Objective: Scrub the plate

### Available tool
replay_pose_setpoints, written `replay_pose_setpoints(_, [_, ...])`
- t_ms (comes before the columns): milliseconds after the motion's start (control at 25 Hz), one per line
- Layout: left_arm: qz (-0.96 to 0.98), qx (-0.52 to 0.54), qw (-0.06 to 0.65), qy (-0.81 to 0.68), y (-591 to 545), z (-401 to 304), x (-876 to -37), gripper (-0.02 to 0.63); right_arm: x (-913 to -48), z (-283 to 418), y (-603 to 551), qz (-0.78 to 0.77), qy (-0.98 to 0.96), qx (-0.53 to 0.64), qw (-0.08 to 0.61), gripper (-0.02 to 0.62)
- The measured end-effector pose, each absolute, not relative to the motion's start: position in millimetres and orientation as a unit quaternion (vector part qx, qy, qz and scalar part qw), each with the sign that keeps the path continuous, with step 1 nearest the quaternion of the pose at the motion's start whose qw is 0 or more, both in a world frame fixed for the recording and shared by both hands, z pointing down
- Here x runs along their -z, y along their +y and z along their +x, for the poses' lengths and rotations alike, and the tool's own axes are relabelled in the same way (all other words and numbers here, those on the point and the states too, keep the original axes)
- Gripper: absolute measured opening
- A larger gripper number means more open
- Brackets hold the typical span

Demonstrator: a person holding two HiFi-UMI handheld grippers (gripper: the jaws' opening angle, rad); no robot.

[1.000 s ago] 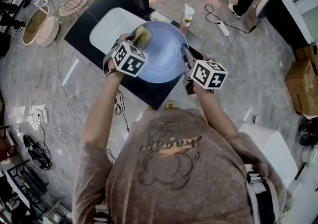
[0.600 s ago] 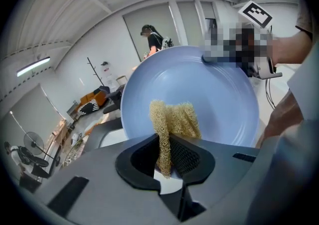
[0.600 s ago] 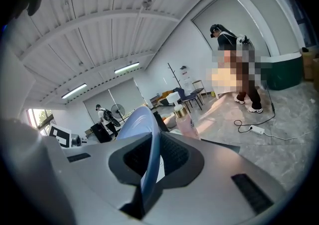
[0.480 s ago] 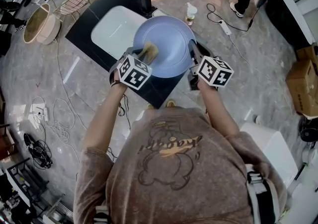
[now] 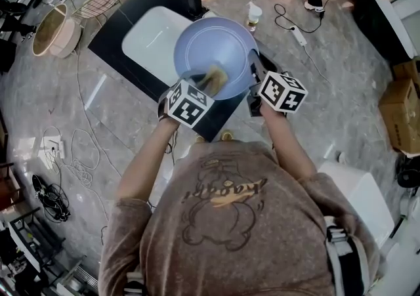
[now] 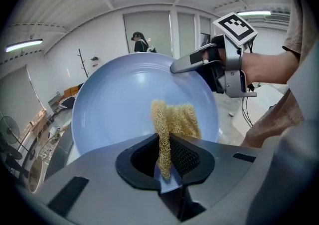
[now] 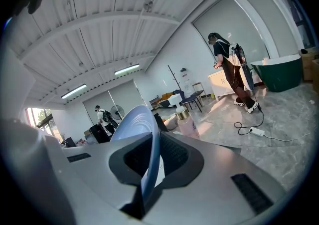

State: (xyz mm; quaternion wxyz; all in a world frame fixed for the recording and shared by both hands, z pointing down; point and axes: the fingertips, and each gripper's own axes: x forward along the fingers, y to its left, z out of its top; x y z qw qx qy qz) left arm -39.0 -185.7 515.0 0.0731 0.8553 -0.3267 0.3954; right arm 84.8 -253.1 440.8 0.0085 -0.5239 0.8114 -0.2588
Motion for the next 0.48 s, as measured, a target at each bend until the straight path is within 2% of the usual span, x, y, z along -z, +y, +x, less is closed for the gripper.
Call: replay_pose_setpoints(480, [0.869,-0.306,0.102,-0.376,-193.3,-49.8,-478.5,0.063,-458.9,94.3,-244.8,-0.522,0.811,0.262,-0.015,0.021])
